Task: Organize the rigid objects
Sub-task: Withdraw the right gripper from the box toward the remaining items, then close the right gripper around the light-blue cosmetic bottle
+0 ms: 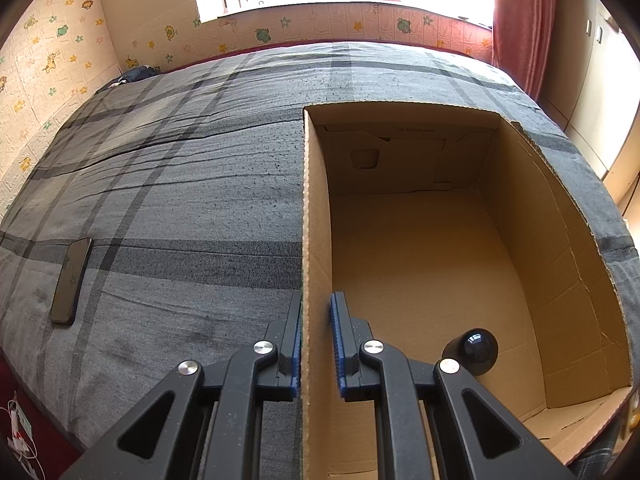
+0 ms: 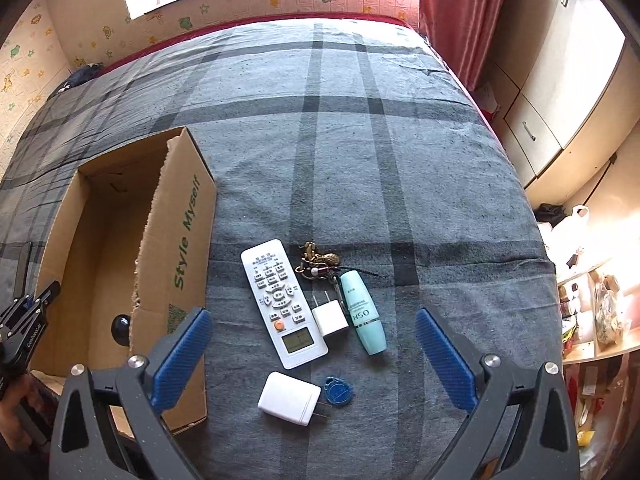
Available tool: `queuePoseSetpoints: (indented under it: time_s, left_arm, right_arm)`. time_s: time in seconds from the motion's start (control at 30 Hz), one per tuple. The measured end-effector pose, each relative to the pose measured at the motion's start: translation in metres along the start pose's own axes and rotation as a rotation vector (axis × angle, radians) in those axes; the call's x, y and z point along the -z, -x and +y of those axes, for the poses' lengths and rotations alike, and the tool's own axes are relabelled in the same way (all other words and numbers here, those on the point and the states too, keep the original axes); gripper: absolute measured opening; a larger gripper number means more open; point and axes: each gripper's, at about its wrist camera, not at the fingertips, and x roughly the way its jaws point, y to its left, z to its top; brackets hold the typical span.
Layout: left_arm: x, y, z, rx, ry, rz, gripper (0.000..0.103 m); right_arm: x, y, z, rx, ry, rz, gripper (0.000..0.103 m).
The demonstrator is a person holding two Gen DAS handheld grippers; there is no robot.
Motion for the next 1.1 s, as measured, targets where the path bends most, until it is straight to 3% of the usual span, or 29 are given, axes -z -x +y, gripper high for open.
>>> queuePoseSetpoints:
  time_s: [0.73, 1.1]
  left_arm:
    - [-0.001, -0.001, -0.003, -0.005, -0.003, 0.005, 0.013]
    - [-0.002, -0.001, -0.003, -0.009, -0.004, 0.006, 0.013]
  right_arm:
    - [0.035, -0.081, -0.057, 0.017, -0.108, 0.064, 0.1]
    - [0.041, -0.1, -0.06, -0.001, -0.114, 0.095, 0.075]
